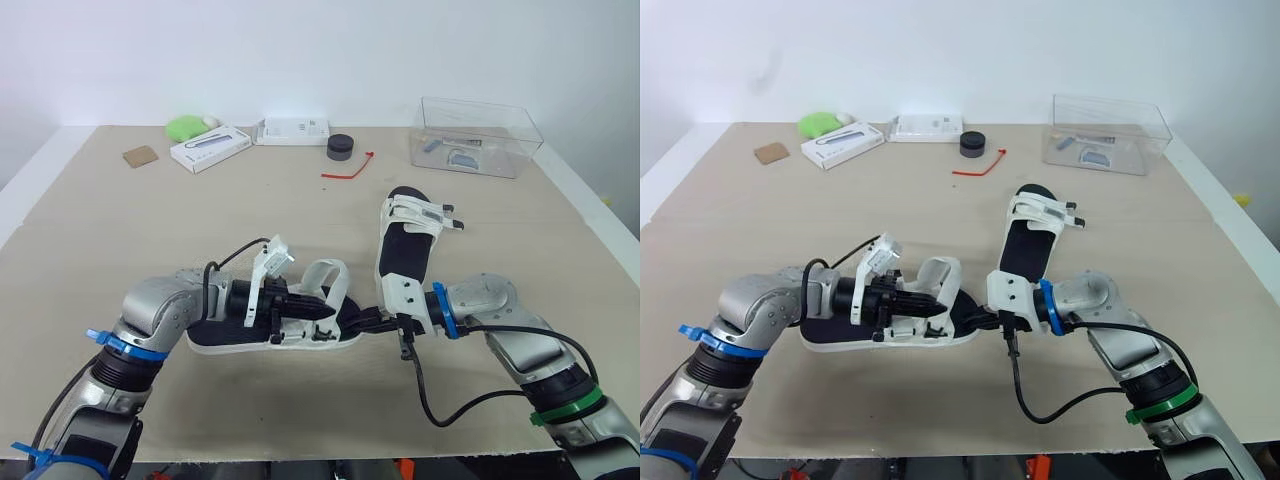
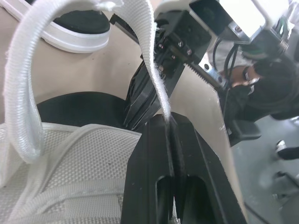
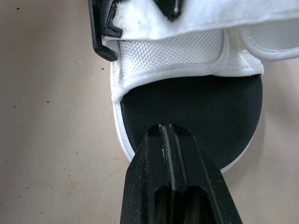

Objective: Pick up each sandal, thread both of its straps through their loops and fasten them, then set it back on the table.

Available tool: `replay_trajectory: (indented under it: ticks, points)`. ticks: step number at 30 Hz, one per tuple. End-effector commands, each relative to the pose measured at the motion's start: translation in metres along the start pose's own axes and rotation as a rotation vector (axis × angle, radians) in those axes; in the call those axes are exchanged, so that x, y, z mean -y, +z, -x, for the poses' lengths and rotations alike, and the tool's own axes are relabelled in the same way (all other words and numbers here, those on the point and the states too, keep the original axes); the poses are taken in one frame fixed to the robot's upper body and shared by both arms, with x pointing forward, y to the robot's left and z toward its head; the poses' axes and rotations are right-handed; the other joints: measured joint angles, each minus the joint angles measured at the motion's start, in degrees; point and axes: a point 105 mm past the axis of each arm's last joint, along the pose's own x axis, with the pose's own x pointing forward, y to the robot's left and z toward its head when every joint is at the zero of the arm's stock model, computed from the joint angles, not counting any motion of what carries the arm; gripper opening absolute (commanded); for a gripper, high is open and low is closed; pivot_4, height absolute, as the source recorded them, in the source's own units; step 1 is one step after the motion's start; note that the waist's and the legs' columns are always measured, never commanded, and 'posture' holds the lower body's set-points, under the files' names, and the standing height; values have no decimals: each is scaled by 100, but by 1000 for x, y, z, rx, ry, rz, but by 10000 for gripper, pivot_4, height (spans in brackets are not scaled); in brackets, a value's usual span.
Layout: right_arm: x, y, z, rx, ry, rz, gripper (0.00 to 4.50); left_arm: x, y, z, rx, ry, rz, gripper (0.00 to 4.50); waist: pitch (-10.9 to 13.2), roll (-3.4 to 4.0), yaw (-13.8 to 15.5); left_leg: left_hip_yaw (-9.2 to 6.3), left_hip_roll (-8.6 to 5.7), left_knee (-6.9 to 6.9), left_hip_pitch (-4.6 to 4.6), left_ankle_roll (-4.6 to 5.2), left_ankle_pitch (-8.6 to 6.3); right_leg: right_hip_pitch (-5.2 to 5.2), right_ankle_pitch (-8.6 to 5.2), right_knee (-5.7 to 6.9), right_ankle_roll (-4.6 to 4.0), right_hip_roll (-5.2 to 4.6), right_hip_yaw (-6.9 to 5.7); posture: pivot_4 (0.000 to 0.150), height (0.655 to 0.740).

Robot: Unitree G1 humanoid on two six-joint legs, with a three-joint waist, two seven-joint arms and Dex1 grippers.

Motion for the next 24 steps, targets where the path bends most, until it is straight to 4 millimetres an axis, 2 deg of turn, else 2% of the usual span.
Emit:
replay_trajectory:
  ticks: [1,6,10,19,24]
  points:
    - [2,-7,2,-43,-6,-10,0,4,-8,-5,-34,-11,-6,804,0,0,1,0,0,0,0,0,0,0,0,0,0,0,0,1500,7400]
    - [3,-7,2,-44,-8,-8,0,1,-9,-8,-35,15,0,804,0,0,1,0,0,1,0,0,0,1,0,0,1,-2,0,1500,7400]
    - [2,-7,2,-44,-6,-8,0,8,-9,-11,-40,-6,-34,804,0,0,1,0,0,1,0,0,0,1,1,0,2,-2,1,1500,7400]
    - [2,-7,2,-44,-5,-7,0,17,-11,-1,-65,-70,-118,804,0,0,-1,1,0,-2,0,0,-1,-2,-1,-1,-1,2,0,1500,7400]
    - [2,-7,2,-44,-5,-4,0,16,-11,-5,-53,-79,-137,804,0,0,-1,0,1,-6,-1,3,-2,-2,-8,-1,-7,3,-5,1500,7400]
